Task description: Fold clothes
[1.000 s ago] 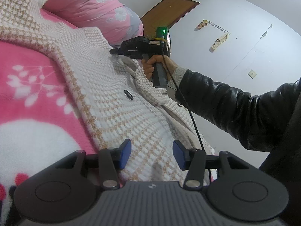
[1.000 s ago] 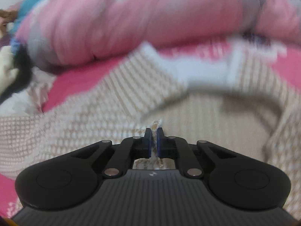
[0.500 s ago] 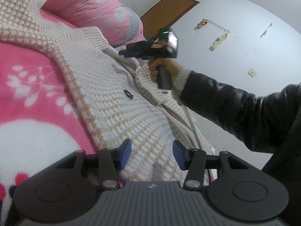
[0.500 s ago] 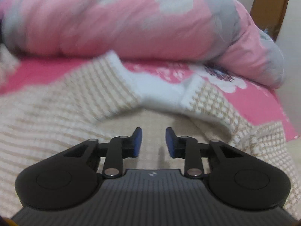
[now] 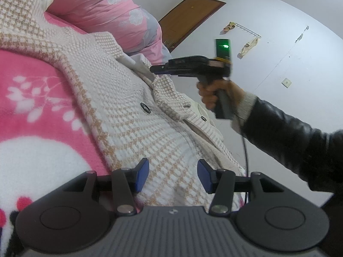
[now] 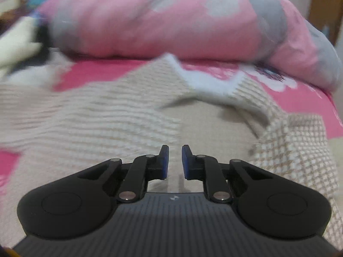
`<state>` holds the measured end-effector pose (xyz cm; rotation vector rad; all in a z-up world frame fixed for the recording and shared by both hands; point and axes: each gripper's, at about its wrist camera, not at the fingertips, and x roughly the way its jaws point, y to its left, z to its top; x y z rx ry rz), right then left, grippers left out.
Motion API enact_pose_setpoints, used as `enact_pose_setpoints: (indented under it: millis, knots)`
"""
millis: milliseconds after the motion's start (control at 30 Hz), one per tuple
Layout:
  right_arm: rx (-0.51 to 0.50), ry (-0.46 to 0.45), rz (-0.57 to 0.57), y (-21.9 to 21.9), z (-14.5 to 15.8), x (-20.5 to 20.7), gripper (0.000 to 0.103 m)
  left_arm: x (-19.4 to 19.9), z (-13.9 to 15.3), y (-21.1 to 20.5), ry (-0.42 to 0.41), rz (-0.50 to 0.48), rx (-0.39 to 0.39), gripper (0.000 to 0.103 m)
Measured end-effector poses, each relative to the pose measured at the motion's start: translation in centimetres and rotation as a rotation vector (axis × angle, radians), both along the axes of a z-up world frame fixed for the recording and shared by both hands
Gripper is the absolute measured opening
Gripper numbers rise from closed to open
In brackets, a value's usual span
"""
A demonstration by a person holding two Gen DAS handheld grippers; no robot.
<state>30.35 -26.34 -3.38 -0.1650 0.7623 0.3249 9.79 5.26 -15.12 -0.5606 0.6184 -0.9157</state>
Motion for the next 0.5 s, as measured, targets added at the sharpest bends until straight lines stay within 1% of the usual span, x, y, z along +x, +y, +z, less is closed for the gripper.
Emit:
enact_pose_setpoints:
  millis: [67, 100, 133, 200, 233, 300, 333, 367, 433, 500]
  knots:
    - [0.028, 0.033, 0.090, 1.0, -0.3, -1.7, 0.012, 0.0, 0.0, 0.0, -0.002, 0.000, 0.000, 0.052]
    - [0.047, 0.062, 0.106, 1.4, -1.5, -1.9, 0.012, 0.0, 0.1, 0.0, -0.003, 0.000, 0.001, 0.052]
    - [0.049, 0.081, 0.082, 1.1, -2.6, -1.6, 0.010, -0.1, 0.1, 0.0, 0.003, 0.003, -0.001, 0.052]
    - [-0.018, 0.098, -0.048, -0.3, -5.0, -0.6, 0.010, -0.3, 0.6, 0.2, 0.026, 0.024, 0.012, 0.052]
    - [-0.030, 0.091, -0.135, -1.6, -5.3, -0.6, 0.011, -0.7, 1.1, 0.4, 0.017, 0.034, 0.019, 0.053]
    - [0.025, 0.069, -0.216, -3.7, -4.4, -1.2, 0.007, -1.5, 2.0, 0.8, -0.006, 0.047, 0.032, 0.055]
    - [0.053, 0.058, -0.257, -4.7, -3.9, -1.6, 0.007, -1.9, 2.5, 1.0, -0.019, 0.050, 0.039, 0.055]
    - [0.078, 0.044, -0.268, -5.2, -3.4, -2.0, 0.007, -2.0, 3.0, 0.9, -0.029, 0.052, 0.048, 0.055]
    - [0.110, 0.005, -0.146, -3.5, -2.0, -3.3, 0.007, -2.1, 4.1, 0.7, -0.048, 0.057, 0.067, 0.055]
    - [0.121, 0.011, 0.013, -0.8, -2.1, -4.2, 0.007, -2.2, 5.1, 0.0, -0.069, 0.059, 0.097, 0.055]
